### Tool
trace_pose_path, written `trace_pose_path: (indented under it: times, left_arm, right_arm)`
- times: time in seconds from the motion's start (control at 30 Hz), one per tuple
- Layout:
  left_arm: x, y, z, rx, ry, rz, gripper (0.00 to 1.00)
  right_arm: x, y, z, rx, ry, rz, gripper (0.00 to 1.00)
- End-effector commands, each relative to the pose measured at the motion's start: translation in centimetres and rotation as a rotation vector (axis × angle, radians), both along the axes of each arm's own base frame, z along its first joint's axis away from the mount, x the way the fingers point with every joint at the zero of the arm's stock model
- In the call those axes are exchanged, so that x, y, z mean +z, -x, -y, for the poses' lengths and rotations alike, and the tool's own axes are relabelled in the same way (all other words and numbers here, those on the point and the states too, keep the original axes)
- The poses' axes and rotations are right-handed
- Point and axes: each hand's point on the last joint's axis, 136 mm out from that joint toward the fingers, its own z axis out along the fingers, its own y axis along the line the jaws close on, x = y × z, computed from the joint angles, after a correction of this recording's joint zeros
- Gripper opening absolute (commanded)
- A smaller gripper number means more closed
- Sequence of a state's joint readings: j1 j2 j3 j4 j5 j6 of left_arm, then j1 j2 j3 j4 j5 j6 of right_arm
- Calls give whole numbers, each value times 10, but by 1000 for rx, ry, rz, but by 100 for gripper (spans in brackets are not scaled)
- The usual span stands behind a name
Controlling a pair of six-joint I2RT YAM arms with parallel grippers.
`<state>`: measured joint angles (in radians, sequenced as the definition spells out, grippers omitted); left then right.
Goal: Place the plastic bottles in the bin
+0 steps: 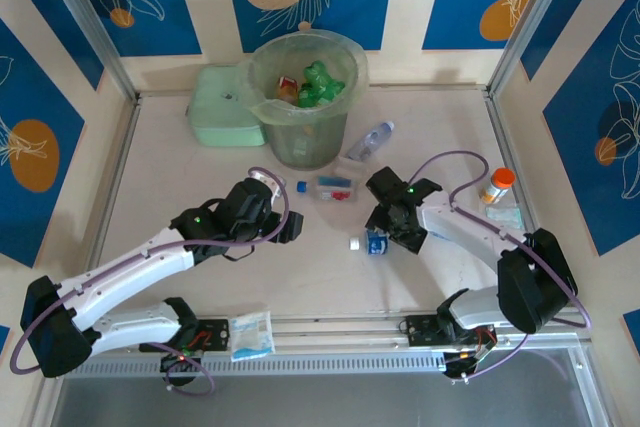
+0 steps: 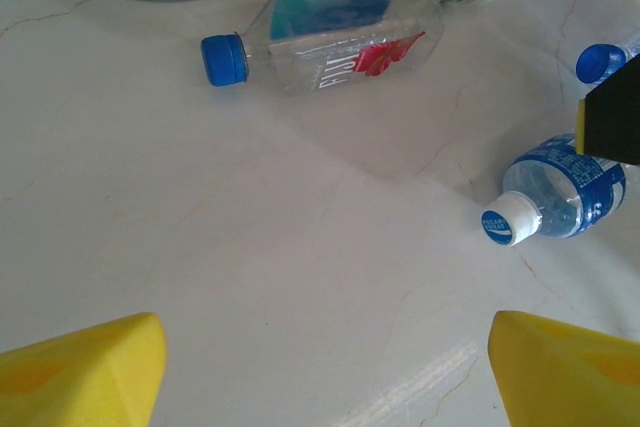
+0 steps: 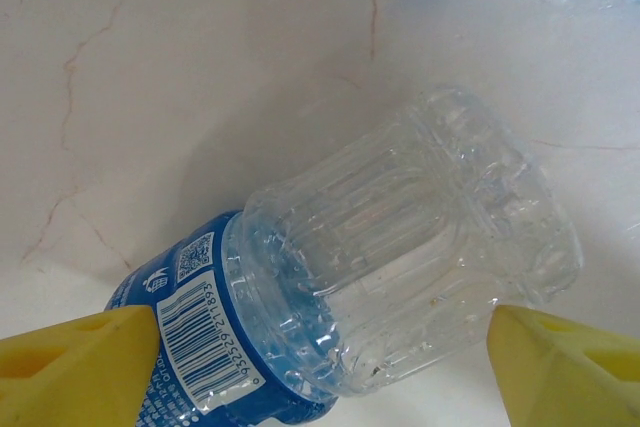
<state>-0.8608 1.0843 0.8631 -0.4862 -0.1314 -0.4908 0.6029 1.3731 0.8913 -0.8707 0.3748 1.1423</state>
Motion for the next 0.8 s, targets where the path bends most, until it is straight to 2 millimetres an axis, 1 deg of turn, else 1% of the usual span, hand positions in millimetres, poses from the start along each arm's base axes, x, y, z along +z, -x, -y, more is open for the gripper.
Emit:
trace_pose_path:
  times: [0.0, 0.07, 0.13, 0.2, 0.3, 0.37, 0.47, 0.57, 0.67, 0.77]
  left_arm:
    - [-4, 6, 16, -85, 21, -16, 86]
    - [-8, 11, 33, -171, 52, -42, 89]
    - [-11, 13, 47, -230, 60, -56, 90]
    - [-14, 12, 61, -282, 56, -49, 92]
    - [-15, 8, 87, -383, 47, -13, 95]
    - [-16, 7, 112, -485, 39, 6, 97]
    - [-27, 14, 149, -655, -10, 11, 97]
    - [-43, 20, 179, -775, -71, 19, 96]
    - [-56, 19, 200, -830, -85, 9, 96]
    - [-67, 20, 215, -870, -92, 1, 96]
  right_arm:
    - [5, 8, 6, -22, 50, -30, 87]
    - [16, 6, 11, -19, 40, 3, 88]
    - [26, 5, 18, -34, 20, 28, 88]
    - [36, 4, 28, -54, -8, 47, 88]
    - [46, 5, 45, -97, -53, 67, 86]
    - [56, 7, 59, -124, -68, 96, 85]
    - [69, 12, 77, -172, -81, 115, 84]
    - [76, 19, 89, -200, -89, 127, 84]
    - [77, 26, 95, -224, -118, 133, 84]
    - [76, 31, 102, -255, -147, 128, 84]
